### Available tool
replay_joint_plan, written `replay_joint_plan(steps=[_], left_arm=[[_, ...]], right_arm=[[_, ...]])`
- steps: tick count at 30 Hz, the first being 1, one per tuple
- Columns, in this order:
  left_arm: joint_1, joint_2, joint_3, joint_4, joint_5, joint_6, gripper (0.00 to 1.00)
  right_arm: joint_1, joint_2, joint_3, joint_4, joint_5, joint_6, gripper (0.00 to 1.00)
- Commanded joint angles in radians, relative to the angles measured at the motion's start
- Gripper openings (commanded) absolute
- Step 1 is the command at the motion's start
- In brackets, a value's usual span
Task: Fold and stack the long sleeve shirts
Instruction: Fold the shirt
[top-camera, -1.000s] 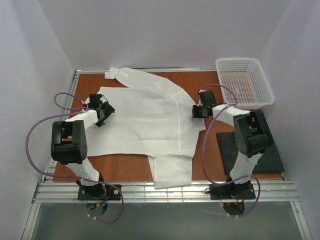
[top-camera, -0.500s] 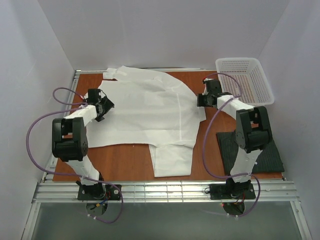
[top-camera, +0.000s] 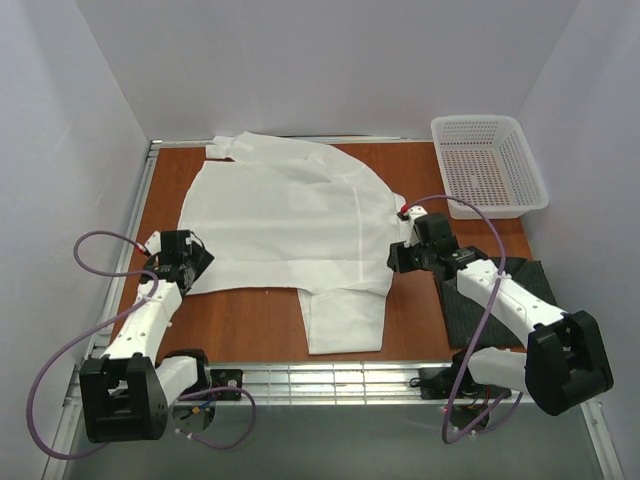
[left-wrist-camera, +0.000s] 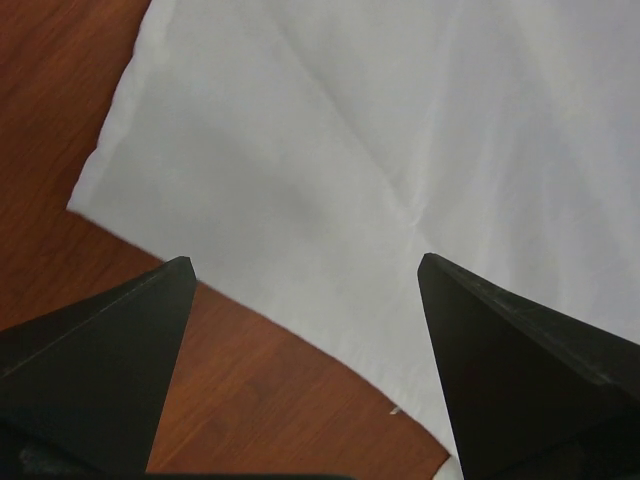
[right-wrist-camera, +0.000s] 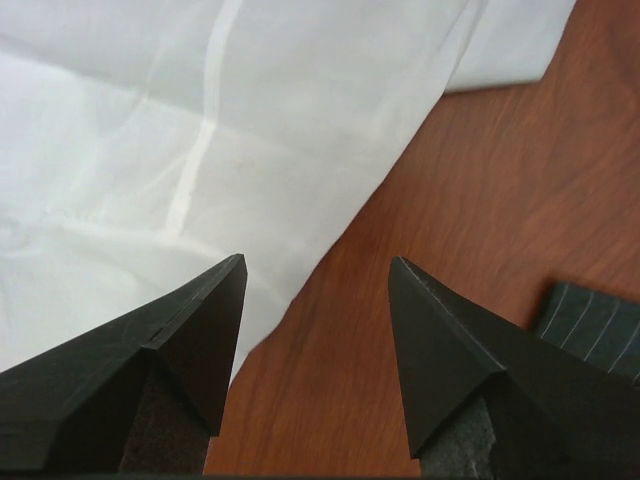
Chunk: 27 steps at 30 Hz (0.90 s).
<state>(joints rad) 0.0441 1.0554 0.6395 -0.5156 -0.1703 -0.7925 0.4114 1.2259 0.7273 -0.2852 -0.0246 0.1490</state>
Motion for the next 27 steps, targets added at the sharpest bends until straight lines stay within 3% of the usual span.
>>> replay_joint_plan(steps=[1, 9, 16, 27], left_arm=[[0.007, -0.046, -0.063, -0.103, -0.072, -0.073, 0.86], [0.029, -0.04, -0.122, -0.121, -0.133, -0.178, 0.84], [0.069, 0.037, -0.147, -0.041, -0.106, -0.214, 0.8], [0.076, 0.16, -0.156, 0.038, -0.077, -0.224, 0.56]], right_arm=[[0.032, -0.06, -0.055, -0.031, -0.037, 0.006, 0.54], [0.09, -0.071, -0.161, -0.016, -0.089, 0.09, 0.54], [0.089, -0.071, -0.204, 0.021, -0.109, 0.141, 0.53], [0.093, -0.01, -0.255, 0.133, -0.199, 0.19, 0.51]])
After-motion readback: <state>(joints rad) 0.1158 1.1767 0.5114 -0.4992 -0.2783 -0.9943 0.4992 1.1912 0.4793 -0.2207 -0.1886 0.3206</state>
